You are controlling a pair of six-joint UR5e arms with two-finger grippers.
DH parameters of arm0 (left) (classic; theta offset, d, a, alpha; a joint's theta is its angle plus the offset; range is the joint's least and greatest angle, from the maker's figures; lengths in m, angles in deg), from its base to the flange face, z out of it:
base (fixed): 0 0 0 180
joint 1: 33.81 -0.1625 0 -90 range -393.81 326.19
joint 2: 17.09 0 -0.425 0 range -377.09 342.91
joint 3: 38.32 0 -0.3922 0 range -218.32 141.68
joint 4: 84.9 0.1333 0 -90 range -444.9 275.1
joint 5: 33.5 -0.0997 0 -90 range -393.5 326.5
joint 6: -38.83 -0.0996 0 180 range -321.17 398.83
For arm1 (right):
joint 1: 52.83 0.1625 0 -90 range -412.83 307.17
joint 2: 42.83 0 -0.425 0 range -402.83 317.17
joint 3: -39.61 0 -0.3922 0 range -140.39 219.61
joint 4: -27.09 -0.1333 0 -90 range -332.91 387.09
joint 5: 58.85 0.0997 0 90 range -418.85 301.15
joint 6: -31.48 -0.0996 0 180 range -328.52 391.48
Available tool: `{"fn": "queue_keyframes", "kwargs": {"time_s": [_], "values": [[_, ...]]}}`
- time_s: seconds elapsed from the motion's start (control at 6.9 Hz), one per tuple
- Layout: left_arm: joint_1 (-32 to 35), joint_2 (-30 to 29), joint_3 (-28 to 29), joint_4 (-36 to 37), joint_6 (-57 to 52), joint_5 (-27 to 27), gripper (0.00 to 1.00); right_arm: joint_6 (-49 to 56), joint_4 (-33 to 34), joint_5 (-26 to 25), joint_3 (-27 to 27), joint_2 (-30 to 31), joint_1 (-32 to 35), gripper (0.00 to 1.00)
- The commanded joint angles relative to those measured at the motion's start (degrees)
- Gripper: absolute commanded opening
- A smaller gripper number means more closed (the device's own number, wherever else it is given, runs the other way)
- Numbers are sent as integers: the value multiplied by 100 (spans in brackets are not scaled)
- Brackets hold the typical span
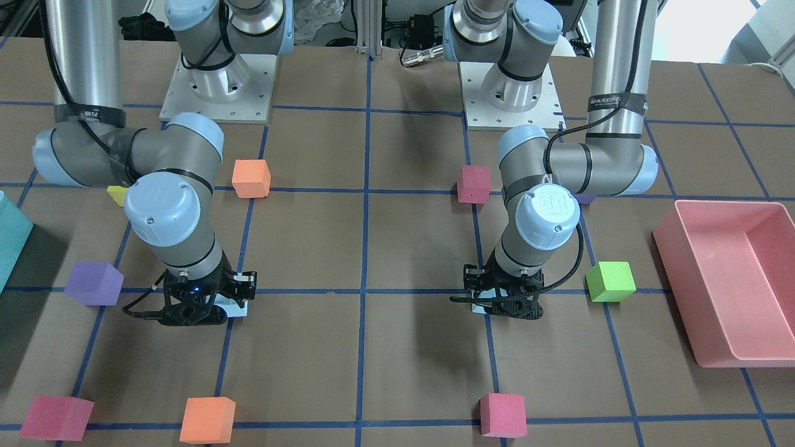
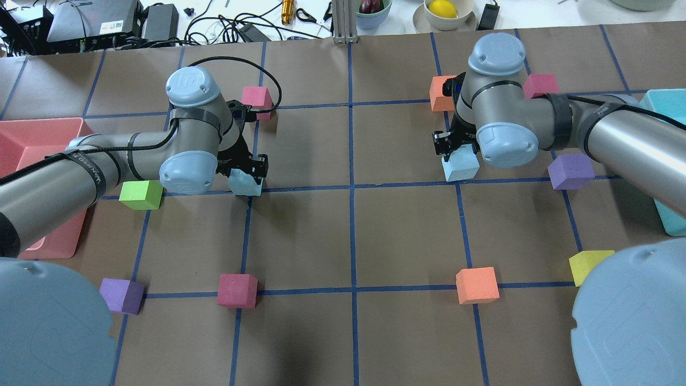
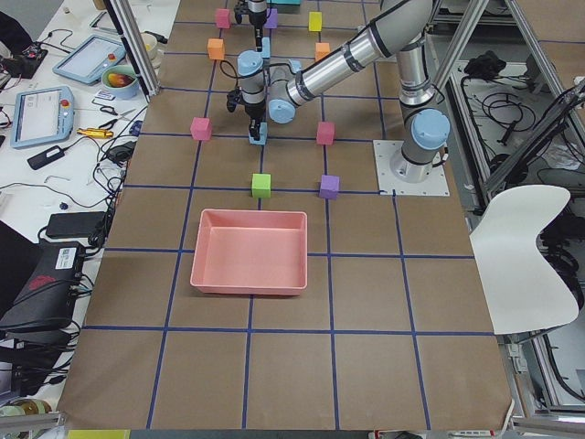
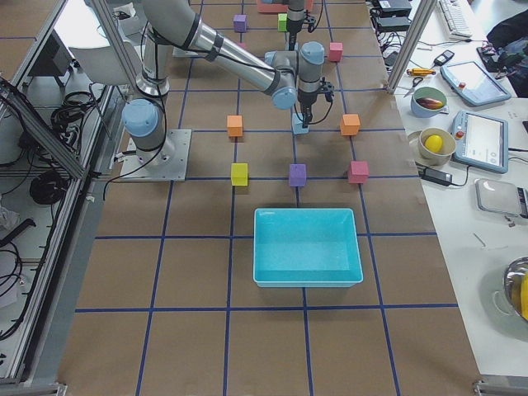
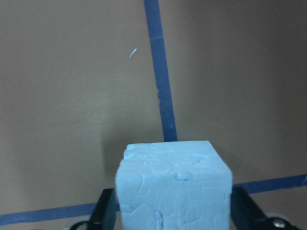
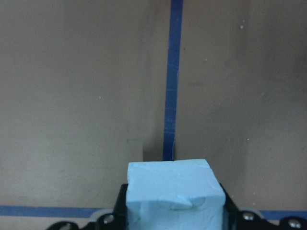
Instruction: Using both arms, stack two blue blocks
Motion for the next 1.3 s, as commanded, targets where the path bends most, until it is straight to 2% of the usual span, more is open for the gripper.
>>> {"fn": "queue_keyframes", "kwargs": {"time_s": [0.0, 0.14, 0.43, 0.87, 1.16], "values": [[4, 60, 6, -26, 17, -10, 0, -861, -1256, 164, 1565, -335, 585, 0], [4, 87, 14, -26, 17, -10, 0, -1151, -1418, 199, 2252, -807, 875, 0], [39, 78, 110, -52, 43, -19, 0, -1417, -1402, 200, 3029, -1512, 1219, 0], [48, 26, 908, -1033, 201, -19, 0, -1496, -999, 489, 3146, -2006, 1326, 0], [91, -80, 1479, -1483, 631, 60, 0, -1664, -989, 498, 3338, -2165, 1414, 0]]}}
